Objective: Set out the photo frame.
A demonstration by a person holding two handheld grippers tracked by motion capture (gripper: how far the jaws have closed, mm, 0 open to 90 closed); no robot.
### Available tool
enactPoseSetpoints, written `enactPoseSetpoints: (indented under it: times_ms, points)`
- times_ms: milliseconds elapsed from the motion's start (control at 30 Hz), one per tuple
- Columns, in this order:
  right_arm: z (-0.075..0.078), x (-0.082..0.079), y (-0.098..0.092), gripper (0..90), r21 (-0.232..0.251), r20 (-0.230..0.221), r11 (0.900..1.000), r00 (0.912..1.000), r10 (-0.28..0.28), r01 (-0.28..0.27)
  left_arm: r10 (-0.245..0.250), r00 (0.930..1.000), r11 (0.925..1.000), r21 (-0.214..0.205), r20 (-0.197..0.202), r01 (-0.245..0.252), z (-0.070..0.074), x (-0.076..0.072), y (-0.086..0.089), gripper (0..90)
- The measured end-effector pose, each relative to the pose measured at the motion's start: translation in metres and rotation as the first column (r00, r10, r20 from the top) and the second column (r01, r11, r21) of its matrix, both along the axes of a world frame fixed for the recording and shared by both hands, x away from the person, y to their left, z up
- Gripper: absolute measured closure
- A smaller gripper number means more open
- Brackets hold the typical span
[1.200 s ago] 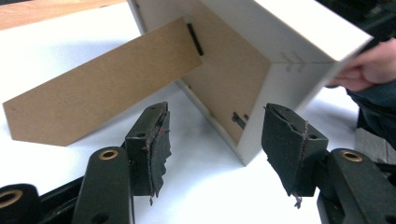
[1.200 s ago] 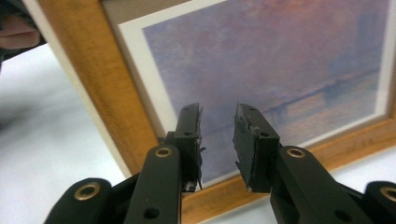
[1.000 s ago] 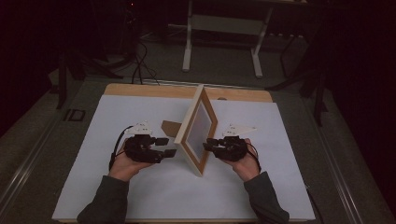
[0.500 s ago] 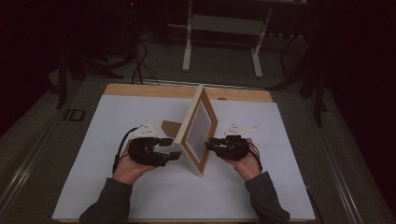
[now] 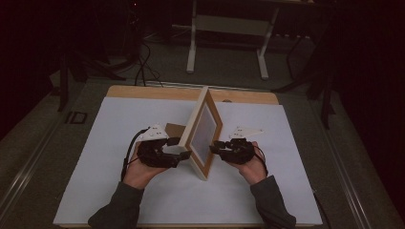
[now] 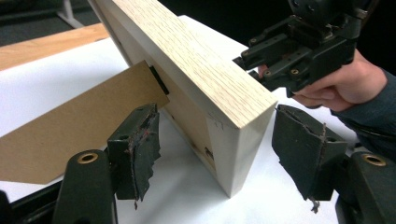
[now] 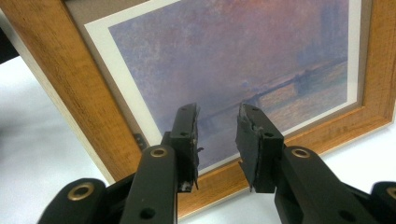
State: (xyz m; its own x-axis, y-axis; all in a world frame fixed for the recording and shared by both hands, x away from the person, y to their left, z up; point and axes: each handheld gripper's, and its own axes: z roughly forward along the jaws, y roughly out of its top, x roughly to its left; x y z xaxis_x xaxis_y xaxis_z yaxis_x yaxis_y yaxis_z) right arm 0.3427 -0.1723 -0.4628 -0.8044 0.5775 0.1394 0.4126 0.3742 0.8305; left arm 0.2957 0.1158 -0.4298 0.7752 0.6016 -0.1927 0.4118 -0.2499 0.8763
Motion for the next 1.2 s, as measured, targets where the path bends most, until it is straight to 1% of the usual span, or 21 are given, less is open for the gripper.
enactPoseSetpoints:
  times_ms: [100, 167, 300, 467, 533, 600, 733, 1000, 1100, 1200]
  points:
    - [0.0, 0.0, 0.0, 68.1, 0.0, 0.001, 1.0, 1.0, 0.0, 0.0, 0.011, 0.9999, 0.9999, -0.005, 0.005, -0.011, 0.0, 0.001, -0.003, 32.8]
    - [0.0, 0.0, 0.0, 68.1, -0.001, 0.001, 1.0, 1.0, -0.001, 0.001, 0.023, 0.9997, 0.9997, 0.0, 0.01, -0.023, 0.0, 0.0, -0.005, 32.8]
    - [0.001, 0.0, 0.0, 67.4, 0.008, 0.007, 1.0, 1.0, 0.003, -0.003, 0.053, 0.9986, 0.9986, -0.003, 0.006, -0.053, 0.0, 0.0, -0.009, 32.9]
    - [0.001, 0.0, -0.001, 67.2, 0.011, 0.007, 0.9999, 1.0, 0.001, -0.001, 0.06, 0.9982, 0.9982, -0.007, 0.008, -0.059, 0.0, 0.0, -0.014, 33.9]
    - [0.001, 0.0, -0.001, 67.0, 0.009, 0.006, 1.0, 1.0, 0.002, -0.002, 0.06, 0.9982, 0.9982, -0.001, 0.007, -0.06, -0.002, 0.0, -0.017, 34.2]
    - [0.001, 0.0, -0.001, 66.9, 0.01, 0.006, 0.9999, 1.0, 0.004, -0.004, 0.073, 0.9972, 0.9972, 0.015, 0.015, -0.073, -0.003, -0.001, -0.021, 35.5]
    - [0.0, 0.0, -0.002, 66.9, 0.011, 0.003, 0.9999, 1.0, 0.002, -0.002, 0.086, 0.9961, 0.9962, 0.013, 0.018, -0.086, -0.004, -0.001, -0.024, 36.3]
    - [-0.001, 0.0, -0.002, 66.8, 0.007, 0.002, 1.0, 1.0, 0.002, -0.003, 0.124, 0.9921, 0.9921, 0.014, 0.017, -0.124, -0.007, 0.0, -0.026, 40.5]
    - [-0.001, 0.0, -0.001, 66.8, 0.007, 0.001, 1.0, 1.0, 0.002, -0.002, 0.129, 0.9916, 0.9916, 0.009, 0.006, -0.129, -0.01, 0.001, -0.026, 42.9]
    - [-0.001, 0.0, -0.001, 66.8, 0.007, 0.001, 1.0, 1.0, 0.001, -0.001, 0.133, 0.9911, 0.9911, 0.008, 0.008, -0.133, -0.01, 0.001, -0.028, 43.7]
